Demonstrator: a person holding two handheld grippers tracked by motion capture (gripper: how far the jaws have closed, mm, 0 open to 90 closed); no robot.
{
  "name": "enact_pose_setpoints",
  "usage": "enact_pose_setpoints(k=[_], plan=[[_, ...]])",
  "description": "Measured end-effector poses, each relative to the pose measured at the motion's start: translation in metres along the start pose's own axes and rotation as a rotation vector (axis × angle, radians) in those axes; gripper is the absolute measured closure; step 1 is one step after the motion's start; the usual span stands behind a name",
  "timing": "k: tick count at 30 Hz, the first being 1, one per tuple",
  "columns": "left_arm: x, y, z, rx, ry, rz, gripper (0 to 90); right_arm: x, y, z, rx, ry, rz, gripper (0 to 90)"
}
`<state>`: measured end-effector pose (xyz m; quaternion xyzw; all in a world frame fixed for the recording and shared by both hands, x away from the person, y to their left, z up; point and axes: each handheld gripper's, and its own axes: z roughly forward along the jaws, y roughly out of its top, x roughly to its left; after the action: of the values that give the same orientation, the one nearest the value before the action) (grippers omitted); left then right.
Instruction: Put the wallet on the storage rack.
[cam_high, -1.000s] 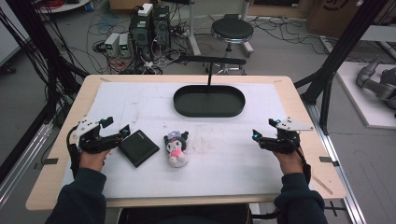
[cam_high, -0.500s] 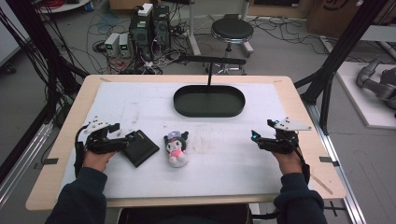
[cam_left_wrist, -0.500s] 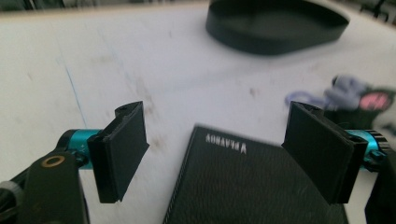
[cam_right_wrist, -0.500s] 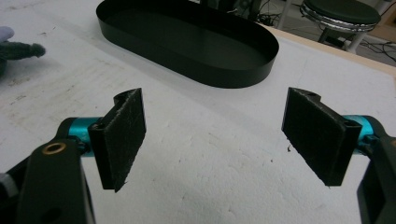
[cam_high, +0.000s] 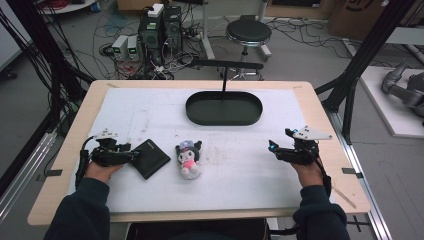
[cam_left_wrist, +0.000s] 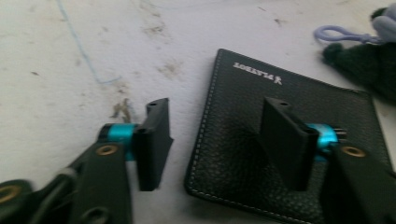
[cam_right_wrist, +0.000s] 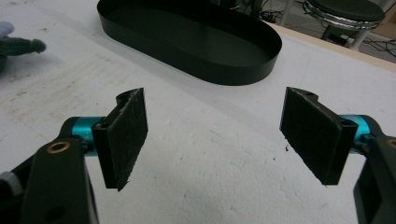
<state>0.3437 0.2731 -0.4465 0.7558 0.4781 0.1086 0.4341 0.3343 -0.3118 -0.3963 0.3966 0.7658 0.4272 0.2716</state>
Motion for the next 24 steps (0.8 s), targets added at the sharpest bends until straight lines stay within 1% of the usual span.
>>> enact_pose_setpoints(k=[1, 2, 4, 5, 6, 7, 8, 10, 12, 13, 14, 15, 16, 19, 21, 22, 23, 24], plan=[[0.000, 0.000, 0.000, 0.000, 0.000, 0.000, 55.8, 0.000, 0.000, 0.000, 0.001, 0.000, -0.001, 23.6], [0.000, 0.000, 0.000, 0.001, -0.005, 0.004, 55.8, 0.000, 0.000, 0.000, 0.001, 0.000, -0.001, 23.6], [0.000, 0.001, -0.001, 0.010, -0.004, -0.019, 58.4, 0.000, 0.000, 0.001, 0.008, -0.006, -0.003, 23.7], [0.000, 0.001, -0.002, 0.014, -0.004, -0.023, 61.3, 0.000, 0.000, 0.001, 0.008, -0.006, -0.003, 23.7], [0.002, 0.002, -0.004, 0.008, 0.004, -0.033, 65.7, 0.000, 0.000, 0.001, 0.010, -0.010, -0.006, 23.9], [0.002, 0.002, -0.004, 0.008, 0.004, -0.033, 69.3, 0.000, 0.000, 0.001, 0.008, -0.010, -0.003, 23.9], [0.004, 0.002, -0.007, -0.002, -0.003, -0.052, 72.8, 0.000, 0.000, 0.001, 0.006, -0.014, -0.006, 23.9], [0.004, 0.002, -0.008, -0.005, -0.004, -0.057, 74.0, -0.001, 0.000, 0.001, 0.007, -0.014, -0.007, 23.9], [0.004, 0.004, -0.010, -0.020, -0.009, -0.079, 77.3, -0.001, -0.001, 0.001, 0.010, -0.020, -0.004, 23.9], [0.004, 0.004, -0.010, -0.020, -0.009, -0.079, 78.4, -0.001, -0.001, 0.001, 0.012, -0.023, -0.003, 24.0], [0.004, 0.005, -0.012, -0.029, -0.012, -0.082, 79.2, -0.001, -0.001, 0.001, 0.012, -0.022, -0.002, 24.0], [0.004, 0.006, -0.014, -0.049, -0.017, -0.084, 79.2, -0.001, -0.001, 0.001, 0.012, -0.022, -0.002, 24.0], [0.003, 0.007, -0.016, -0.070, -0.019, -0.085, 81.1, -0.001, -0.001, 0.001, 0.014, -0.024, 0.000, 24.0], [0.000, 0.011, -0.022, -0.110, -0.013, -0.072, 82.0, -0.002, -0.001, 0.001, 0.017, -0.025, 0.007, 24.0], [0.000, 0.013, -0.027, -0.146, -0.016, -0.075, 82.2, -0.002, -0.001, 0.001, 0.017, -0.026, 0.008, 24.0], [0.002, 0.013, -0.032, -0.174, -0.025, -0.090, 82.8, -0.002, -0.002, 0.001, 0.020, -0.030, 0.004, 24.0], [0.002, 0.013, -0.032, -0.174, -0.025, -0.090, 83.0, -0.002, -0.002, 0.001, 0.020, -0.030, 0.004, 24.0], [0.005, 0.013, -0.036, -0.199, -0.030, -0.103, 83.1, -0.002, -0.002, 0.001, 0.019, -0.032, 0.005, 24.0]])
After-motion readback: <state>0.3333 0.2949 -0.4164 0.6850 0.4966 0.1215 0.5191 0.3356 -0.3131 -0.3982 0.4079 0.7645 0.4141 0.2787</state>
